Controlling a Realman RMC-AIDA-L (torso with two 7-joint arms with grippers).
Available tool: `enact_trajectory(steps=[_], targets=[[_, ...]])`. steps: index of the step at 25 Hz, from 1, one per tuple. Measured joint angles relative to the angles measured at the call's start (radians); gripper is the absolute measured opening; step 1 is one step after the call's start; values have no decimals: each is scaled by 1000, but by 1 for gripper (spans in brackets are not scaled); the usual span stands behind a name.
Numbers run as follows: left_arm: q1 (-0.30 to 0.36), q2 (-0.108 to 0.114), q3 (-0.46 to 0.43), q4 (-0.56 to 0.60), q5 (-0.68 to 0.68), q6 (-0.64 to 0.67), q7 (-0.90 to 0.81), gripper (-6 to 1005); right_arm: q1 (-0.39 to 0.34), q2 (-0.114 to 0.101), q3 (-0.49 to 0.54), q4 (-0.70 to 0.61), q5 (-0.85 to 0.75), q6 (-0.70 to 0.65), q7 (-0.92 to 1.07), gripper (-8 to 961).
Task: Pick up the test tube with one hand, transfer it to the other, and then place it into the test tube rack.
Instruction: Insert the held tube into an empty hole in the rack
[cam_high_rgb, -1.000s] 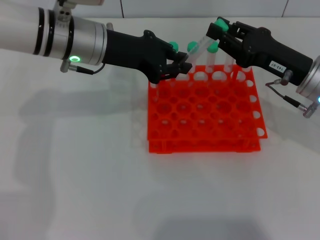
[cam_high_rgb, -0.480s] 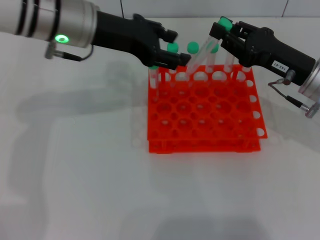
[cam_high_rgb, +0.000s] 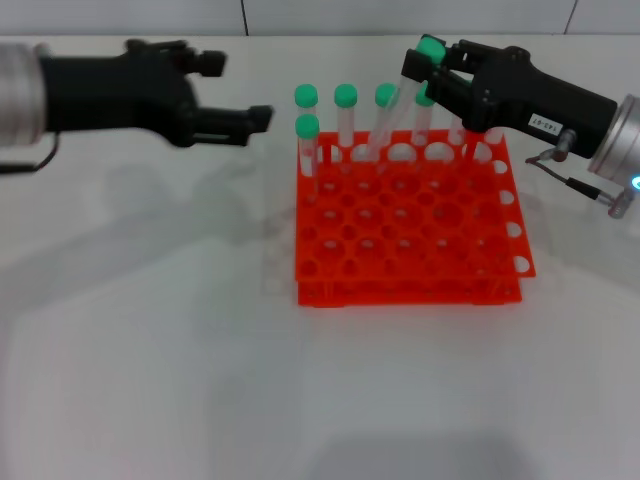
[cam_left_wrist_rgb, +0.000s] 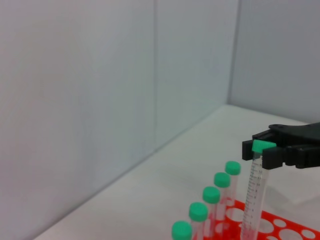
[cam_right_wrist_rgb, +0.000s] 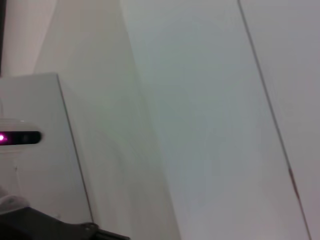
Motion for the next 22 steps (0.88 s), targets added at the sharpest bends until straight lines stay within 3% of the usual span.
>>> enact_trajectory(steps=[3,7,13,22], targets=[[128,-1,-1,9,-91,-22,94,881,1,-1,0,-38,-34,24,21,264],[250,-3,2,-32,-182,-45,226,880,1,-5,1,-101,-93,58,68,265],[301,-4,-2,-174,-229,-52,387,880,2,-6,7,-207,-203,98,157,265],[303,-2,-46,-338,-312,-52,561,879,31,3,-34,-266,-261,207,231,264]])
